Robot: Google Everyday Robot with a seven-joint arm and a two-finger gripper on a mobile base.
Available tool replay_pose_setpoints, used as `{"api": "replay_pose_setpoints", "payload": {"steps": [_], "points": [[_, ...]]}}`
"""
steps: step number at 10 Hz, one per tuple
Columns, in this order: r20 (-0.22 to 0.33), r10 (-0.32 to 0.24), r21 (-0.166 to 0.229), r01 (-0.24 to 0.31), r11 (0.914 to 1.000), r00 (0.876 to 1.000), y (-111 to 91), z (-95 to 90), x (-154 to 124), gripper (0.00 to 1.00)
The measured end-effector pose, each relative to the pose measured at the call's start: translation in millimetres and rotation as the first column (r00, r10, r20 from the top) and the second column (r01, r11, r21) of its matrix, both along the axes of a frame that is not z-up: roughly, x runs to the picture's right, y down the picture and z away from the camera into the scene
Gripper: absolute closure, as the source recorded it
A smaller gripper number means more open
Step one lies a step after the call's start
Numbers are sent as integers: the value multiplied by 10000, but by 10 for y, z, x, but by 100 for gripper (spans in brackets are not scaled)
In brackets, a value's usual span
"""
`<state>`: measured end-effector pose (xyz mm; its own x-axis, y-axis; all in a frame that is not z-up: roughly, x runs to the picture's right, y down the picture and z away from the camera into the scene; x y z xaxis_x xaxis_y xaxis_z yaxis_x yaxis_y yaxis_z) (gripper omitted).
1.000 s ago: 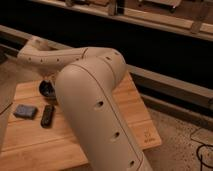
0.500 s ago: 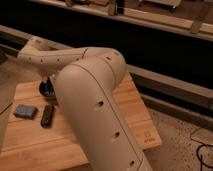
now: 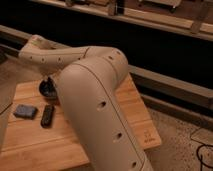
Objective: Place the bottle in the ceramic bowl
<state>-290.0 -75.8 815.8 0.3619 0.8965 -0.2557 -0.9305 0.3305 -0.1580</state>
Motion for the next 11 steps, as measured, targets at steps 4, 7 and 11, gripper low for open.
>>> {"api": "replay_pose_setpoints", "payload": {"steps": [4, 7, 11], "points": [[108, 279, 296, -282, 9992, 9996, -111, -156, 105, 40], [399, 456, 504, -476, 9976, 9982, -145, -355, 185, 40], [840, 650, 667, -707, 9953, 9943, -101, -663, 279, 40]]}}
